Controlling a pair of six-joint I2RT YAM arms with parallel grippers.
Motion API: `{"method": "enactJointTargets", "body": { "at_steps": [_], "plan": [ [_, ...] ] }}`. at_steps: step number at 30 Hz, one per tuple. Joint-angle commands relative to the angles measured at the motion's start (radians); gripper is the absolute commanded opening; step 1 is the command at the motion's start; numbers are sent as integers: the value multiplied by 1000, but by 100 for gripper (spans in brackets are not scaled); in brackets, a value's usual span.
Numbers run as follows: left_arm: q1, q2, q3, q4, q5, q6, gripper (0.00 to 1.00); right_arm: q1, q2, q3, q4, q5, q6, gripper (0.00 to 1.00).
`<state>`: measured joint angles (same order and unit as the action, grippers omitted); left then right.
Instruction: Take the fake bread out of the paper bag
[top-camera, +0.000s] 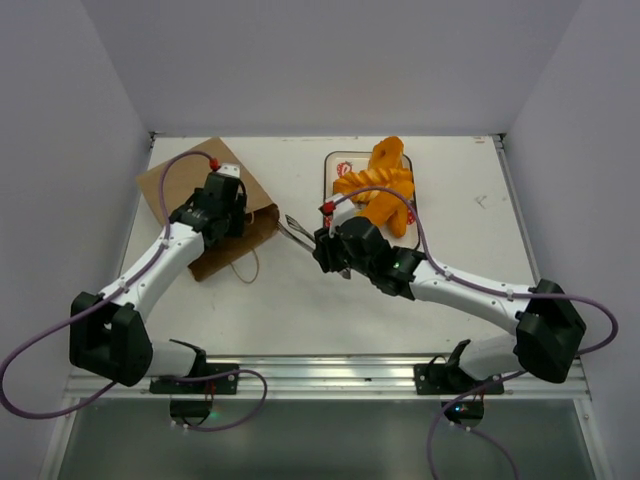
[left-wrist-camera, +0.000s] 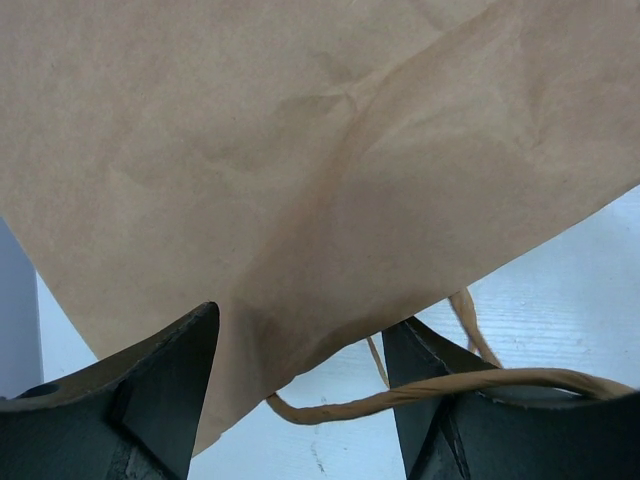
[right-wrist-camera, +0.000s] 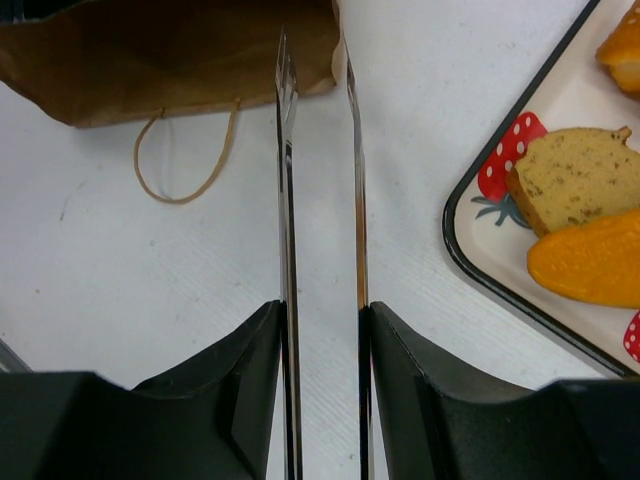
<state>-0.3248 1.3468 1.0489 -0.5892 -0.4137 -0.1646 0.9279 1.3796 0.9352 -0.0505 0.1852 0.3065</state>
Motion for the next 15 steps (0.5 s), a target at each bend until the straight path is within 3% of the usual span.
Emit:
{"method": "enactJointTargets", "body": {
  "at_steps": [1,6,15],
  "plan": [
    [18,6,30,39,18,-10,70,-6,-68,-41,18,-32,22,44],
    [20,-21,26,38,36,-10,77,-6,-111,-102,29,-53,43,43],
    [18,-112,11,9,75,-16,78,-4,-123,-177,80,-84,65,44]
  ]
}}
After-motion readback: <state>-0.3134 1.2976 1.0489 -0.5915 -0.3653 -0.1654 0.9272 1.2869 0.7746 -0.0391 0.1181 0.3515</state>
